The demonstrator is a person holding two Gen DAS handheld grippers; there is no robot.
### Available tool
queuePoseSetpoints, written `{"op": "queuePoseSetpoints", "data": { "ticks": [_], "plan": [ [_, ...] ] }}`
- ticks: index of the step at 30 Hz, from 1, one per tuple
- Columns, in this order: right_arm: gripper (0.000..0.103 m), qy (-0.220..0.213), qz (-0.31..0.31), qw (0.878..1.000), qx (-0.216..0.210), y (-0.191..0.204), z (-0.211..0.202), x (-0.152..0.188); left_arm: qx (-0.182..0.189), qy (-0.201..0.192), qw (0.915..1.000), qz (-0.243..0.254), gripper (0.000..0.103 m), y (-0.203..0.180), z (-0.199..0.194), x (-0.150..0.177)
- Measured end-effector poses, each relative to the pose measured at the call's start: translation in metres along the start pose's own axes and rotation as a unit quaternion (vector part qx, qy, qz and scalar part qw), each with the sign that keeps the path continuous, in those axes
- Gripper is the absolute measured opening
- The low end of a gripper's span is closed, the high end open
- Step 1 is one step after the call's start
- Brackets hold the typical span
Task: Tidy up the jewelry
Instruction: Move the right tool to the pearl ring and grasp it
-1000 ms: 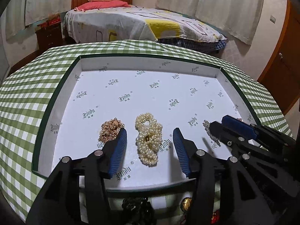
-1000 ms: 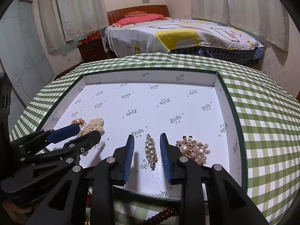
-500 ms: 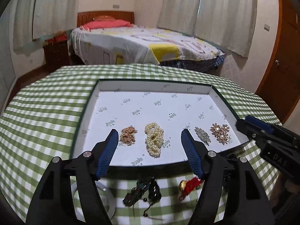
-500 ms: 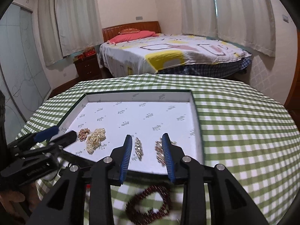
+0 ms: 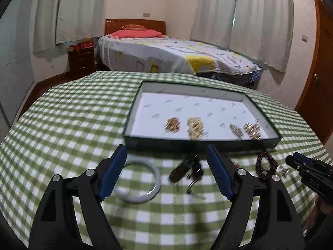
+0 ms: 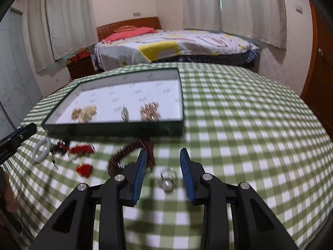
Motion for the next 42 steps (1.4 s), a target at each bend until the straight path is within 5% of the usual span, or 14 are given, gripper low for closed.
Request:
{"op": "queuePoseSetpoints", "data": {
  "ticks": [15,21,25,42],
  "plan": [
    [0.034,0.040,0.001,0.999,-0.014,0.003,0.013,0.019,-0.030,0.026,0.9991,-0.014,0.077,0.029,-0.002,0.020],
    [0.034,0.044,-0.002,0.999,-0.009,0.002,0.014,0.021,-0.034,0.037,0.9987,-0.012,0.077,0.028,0.004,0.024],
    [0.023,0.043,-0.015,0.999,-0.007,0.007,0.014,0.021,-0.037,0.043,0.9983,-0.012,0.078,0.030,0.007,0.025],
    [0.022,0.040,-0.015,0.999,-0.012,0.008,0.013,0.023,-0.056,0.101,0.9928,-0.032,0.079,0.046,0.044,0.020]
  ]
}}
Point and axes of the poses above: each gripper's, at about its wrist camera, not at the fingertips, and z roughly the way its jaws point, y to its left, x to its underside, the point moved 4 cm from there along z, roughly the way its jaws point, and after that the axes turned 12 degrees about -z, right-handed, at the moved point
